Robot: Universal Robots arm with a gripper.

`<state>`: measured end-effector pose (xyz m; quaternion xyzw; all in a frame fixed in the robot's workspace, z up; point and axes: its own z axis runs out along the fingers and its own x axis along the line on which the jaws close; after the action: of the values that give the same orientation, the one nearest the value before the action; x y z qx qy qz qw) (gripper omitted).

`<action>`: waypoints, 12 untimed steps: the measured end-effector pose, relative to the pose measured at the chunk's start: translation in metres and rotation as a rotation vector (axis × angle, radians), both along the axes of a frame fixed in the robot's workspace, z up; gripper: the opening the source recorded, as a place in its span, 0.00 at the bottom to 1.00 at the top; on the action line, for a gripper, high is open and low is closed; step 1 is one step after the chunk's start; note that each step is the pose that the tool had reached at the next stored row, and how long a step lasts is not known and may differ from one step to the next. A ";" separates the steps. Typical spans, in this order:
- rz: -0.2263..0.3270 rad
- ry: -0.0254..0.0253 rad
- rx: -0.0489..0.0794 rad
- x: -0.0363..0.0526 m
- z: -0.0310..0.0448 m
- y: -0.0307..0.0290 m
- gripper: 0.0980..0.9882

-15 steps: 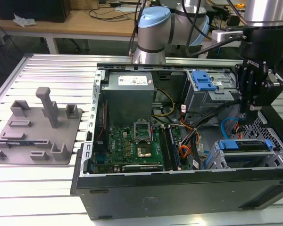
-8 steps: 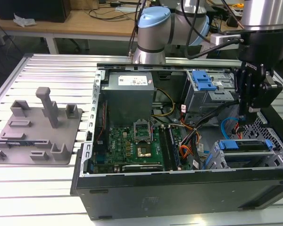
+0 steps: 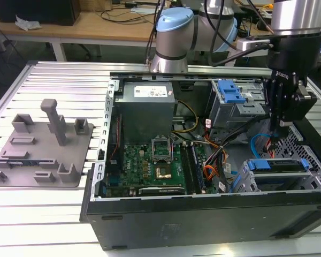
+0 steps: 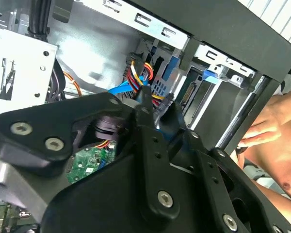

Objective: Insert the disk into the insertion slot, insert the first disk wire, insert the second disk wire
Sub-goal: 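Insert the first disk wire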

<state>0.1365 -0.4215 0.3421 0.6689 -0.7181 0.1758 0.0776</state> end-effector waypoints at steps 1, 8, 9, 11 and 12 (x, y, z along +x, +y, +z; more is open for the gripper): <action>0.000 0.0000 -0.003 0.0002 -0.0001 0.0002 0.26; 0.000 0.0001 -0.031 0.0007 -0.0004 0.0002 0.19; 0.000 0.0001 -0.037 0.0007 -0.0005 0.0002 0.19; 0.000 0.0002 -0.050 0.0008 -0.0008 0.0003 0.19; 0.000 0.0002 -0.055 0.0008 -0.0011 0.0003 0.19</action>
<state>0.1372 -0.4212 0.3410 0.6664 -0.7130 0.1956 0.0962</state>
